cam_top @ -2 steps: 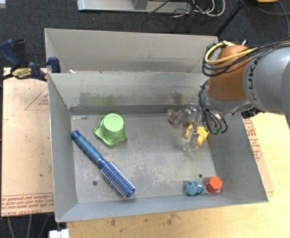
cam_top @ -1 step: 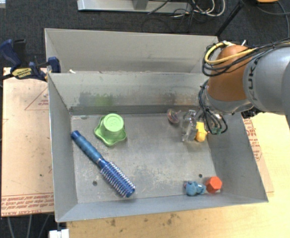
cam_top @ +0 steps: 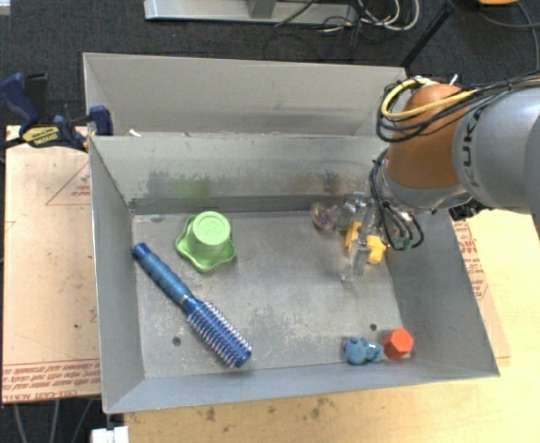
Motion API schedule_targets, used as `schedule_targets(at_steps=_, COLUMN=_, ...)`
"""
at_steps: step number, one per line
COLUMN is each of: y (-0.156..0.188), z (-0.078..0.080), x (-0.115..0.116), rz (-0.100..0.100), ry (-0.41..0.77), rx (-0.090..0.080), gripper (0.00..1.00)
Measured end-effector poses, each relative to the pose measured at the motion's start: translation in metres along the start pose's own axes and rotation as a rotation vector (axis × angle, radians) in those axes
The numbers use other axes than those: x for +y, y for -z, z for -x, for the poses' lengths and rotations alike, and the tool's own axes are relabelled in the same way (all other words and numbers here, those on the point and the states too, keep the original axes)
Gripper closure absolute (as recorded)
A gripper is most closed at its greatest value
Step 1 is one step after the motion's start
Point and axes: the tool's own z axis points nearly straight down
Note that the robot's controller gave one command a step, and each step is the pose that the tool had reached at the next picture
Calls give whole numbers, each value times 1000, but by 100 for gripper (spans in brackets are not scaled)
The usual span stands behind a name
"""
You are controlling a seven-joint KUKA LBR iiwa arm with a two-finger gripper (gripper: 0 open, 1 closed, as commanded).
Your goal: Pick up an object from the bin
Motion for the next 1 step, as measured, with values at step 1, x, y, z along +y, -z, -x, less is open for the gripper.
schedule_targets(at_steps=1, y=0, z=0, x=0, rz=0, ry=0, rx=0, gripper=100)
